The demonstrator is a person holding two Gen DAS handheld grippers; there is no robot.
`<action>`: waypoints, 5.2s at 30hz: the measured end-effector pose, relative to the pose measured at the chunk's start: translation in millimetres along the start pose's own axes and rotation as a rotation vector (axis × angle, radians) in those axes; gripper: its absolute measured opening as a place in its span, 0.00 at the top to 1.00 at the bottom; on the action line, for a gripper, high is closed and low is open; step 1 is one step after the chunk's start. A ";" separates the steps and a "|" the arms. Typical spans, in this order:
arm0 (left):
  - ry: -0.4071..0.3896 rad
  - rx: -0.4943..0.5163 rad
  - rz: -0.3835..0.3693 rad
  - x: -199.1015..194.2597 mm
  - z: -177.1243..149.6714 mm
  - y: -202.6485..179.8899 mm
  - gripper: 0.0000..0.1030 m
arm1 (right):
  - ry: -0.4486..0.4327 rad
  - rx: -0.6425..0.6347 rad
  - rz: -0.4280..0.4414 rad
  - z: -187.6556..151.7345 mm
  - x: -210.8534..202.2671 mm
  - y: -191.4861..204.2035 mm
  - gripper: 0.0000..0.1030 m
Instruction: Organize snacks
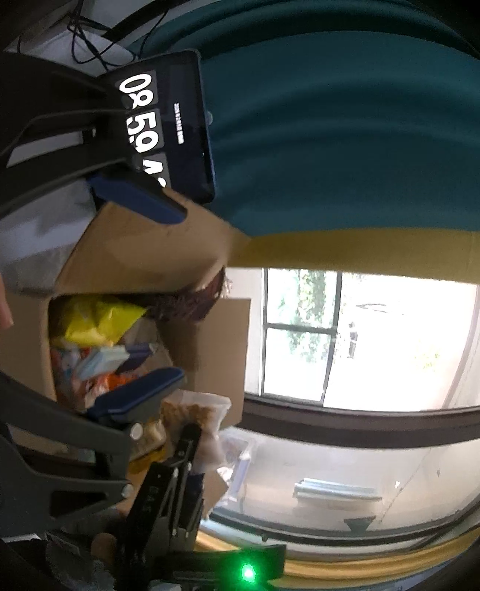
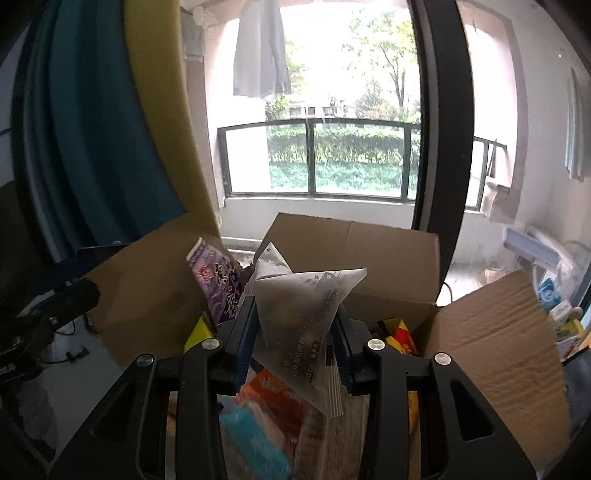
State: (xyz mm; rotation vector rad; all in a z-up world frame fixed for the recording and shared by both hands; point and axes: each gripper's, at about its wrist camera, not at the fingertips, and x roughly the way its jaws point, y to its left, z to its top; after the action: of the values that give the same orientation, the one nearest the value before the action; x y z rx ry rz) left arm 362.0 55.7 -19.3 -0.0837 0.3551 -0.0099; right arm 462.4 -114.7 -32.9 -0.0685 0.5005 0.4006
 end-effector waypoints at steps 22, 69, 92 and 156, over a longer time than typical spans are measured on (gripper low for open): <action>0.022 -0.029 0.068 3.9 -4.4 15.0 0.21 | 0.035 -0.016 0.008 5.4 18.4 16.6 0.41; -0.218 0.065 -0.083 -225.8 -18.6 -72.3 0.21 | -0.208 -0.049 -0.140 -53.4 -251.9 33.7 0.41; -0.295 0.032 0.019 -326.5 -77.8 -75.3 0.03 | -0.309 -0.043 -0.193 -118.8 -370.0 66.9 0.27; -0.217 0.028 0.052 -321.9 -89.8 -70.7 0.03 | -0.267 0.027 -0.246 -135.5 -370.9 50.3 0.21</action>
State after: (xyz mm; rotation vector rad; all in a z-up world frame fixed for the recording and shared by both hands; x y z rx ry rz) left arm 29.3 -14.1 14.4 -0.0469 0.1399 0.0454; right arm 84.1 -222.5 27.9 -0.0484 0.2300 0.1581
